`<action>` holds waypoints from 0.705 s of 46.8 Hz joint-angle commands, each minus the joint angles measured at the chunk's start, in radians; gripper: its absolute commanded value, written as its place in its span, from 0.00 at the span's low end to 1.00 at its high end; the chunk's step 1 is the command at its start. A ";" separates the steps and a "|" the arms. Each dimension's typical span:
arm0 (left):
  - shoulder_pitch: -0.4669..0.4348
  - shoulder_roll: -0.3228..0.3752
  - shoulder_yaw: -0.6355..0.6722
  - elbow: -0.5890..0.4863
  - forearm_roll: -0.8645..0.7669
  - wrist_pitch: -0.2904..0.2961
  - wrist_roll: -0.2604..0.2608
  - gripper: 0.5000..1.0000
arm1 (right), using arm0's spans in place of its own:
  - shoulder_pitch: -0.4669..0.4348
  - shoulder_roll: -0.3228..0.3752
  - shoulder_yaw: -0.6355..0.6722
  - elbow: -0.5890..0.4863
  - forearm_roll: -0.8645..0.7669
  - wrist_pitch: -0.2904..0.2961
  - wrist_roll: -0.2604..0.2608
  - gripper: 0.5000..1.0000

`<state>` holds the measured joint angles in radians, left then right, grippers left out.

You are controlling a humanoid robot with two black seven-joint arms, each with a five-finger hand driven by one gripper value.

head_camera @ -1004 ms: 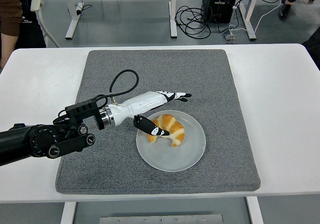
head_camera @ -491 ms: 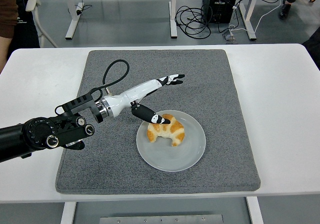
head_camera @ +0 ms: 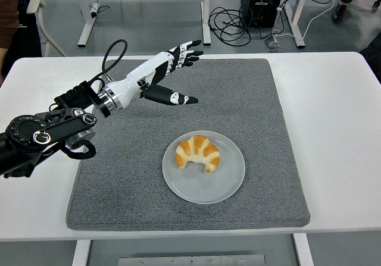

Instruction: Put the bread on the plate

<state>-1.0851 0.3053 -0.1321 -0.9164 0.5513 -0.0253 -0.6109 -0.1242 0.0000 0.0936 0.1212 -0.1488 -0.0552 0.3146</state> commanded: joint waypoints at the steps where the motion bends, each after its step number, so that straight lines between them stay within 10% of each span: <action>1: 0.002 0.000 -0.024 0.030 -0.037 -0.025 0.000 0.93 | 0.000 0.000 0.000 0.000 0.000 0.000 0.000 1.00; 33: 0.037 -0.003 -0.110 0.185 -0.418 -0.255 0.054 0.93 | 0.000 0.000 0.000 0.000 0.000 0.000 0.000 1.00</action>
<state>-1.0551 0.3006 -0.2414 -0.7365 0.1677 -0.2640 -0.5874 -0.1243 0.0000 0.0936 0.1212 -0.1488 -0.0552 0.3145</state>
